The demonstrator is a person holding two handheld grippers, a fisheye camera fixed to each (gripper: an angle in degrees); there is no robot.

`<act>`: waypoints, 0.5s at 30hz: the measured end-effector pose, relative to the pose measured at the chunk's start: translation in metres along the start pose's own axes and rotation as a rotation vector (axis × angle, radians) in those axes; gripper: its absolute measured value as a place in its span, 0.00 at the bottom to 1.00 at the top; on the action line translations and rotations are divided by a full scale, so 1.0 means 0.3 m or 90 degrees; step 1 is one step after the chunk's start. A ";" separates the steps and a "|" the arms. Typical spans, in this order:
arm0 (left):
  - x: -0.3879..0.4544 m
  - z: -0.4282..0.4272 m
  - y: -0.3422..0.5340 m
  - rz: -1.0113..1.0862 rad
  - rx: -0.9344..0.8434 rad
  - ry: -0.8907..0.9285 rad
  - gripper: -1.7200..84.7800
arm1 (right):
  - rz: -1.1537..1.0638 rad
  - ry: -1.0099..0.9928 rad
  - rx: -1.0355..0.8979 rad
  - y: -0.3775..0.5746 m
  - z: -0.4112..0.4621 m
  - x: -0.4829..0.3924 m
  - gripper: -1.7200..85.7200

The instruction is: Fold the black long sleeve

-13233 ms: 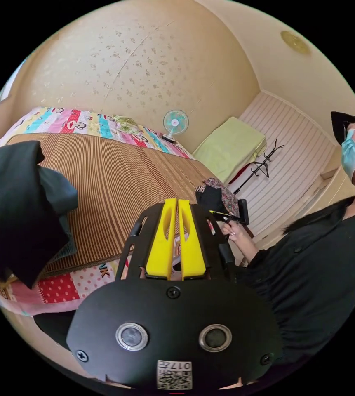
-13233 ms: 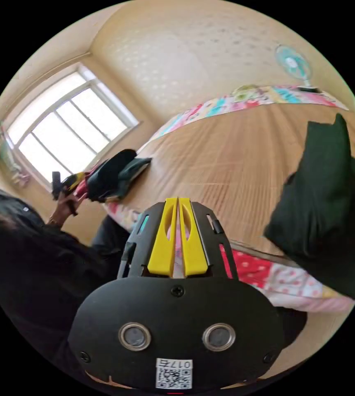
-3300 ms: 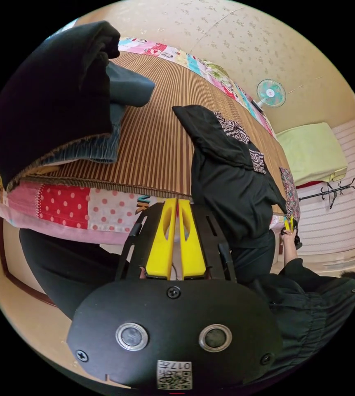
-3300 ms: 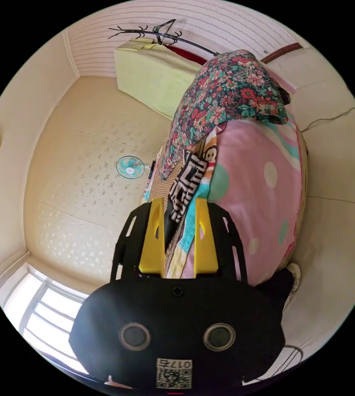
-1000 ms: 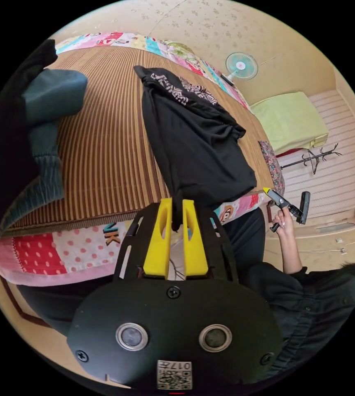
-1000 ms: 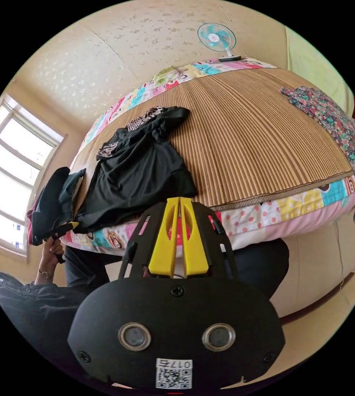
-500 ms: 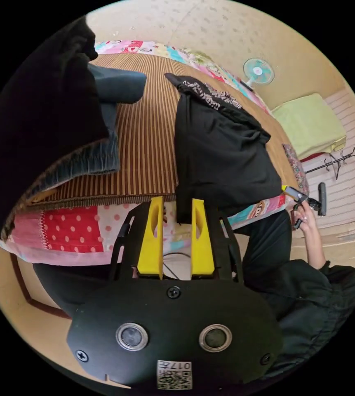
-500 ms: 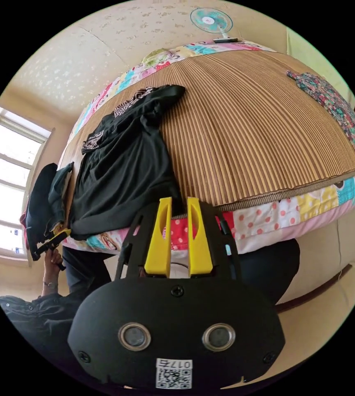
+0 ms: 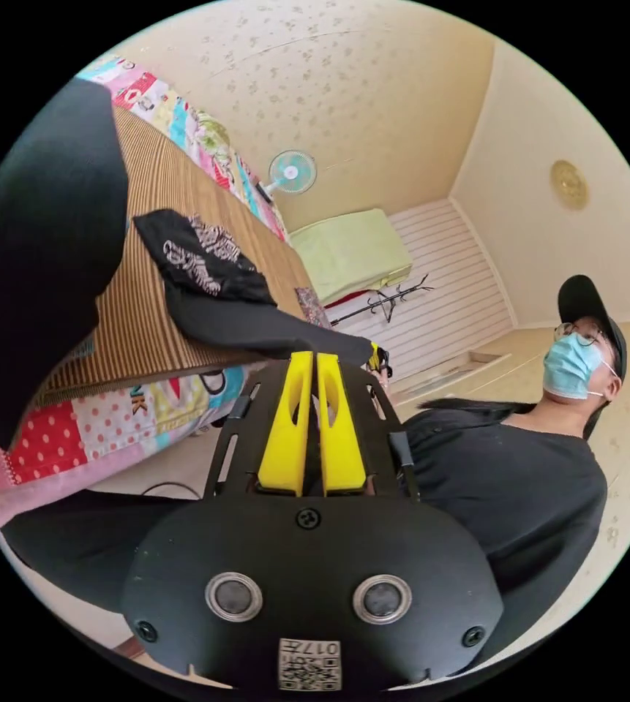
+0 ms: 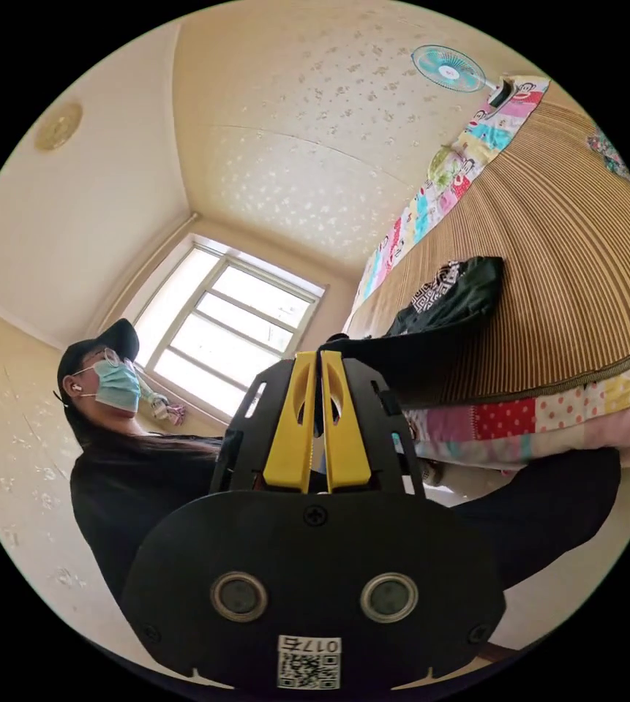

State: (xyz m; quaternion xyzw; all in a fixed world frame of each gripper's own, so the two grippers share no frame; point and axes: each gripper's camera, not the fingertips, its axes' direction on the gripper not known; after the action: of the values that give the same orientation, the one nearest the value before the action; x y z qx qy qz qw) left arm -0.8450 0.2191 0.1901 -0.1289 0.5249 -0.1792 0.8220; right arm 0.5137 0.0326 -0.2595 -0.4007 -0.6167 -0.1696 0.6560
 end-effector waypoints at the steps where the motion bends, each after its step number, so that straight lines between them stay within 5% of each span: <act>1: 0.017 -0.022 -0.039 0.000 0.026 0.008 0.01 | -0.001 0.020 0.020 -0.050 -0.002 -0.009 0.03; 6: -0.050 -0.017 -0.331 -0.074 0.129 -0.072 0.02 | 0.008 0.162 0.010 -0.453 0.168 0.089 0.04; 10: -0.175 0.104 -0.643 -0.128 0.145 -0.266 0.07 | 0.079 0.331 -0.034 -0.763 0.449 0.311 0.07; 15: -0.163 0.190 -0.614 -0.085 0.150 -0.407 0.13 | 0.013 0.374 -0.078 -0.660 0.674 0.274 0.11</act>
State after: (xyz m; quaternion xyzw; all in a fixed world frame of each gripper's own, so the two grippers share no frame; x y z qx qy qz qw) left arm -0.8412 0.0753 0.3274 -0.1171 0.2069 -0.2426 0.9405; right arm 0.2506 0.0805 -0.1356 -0.3795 -0.3853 -0.3086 0.7825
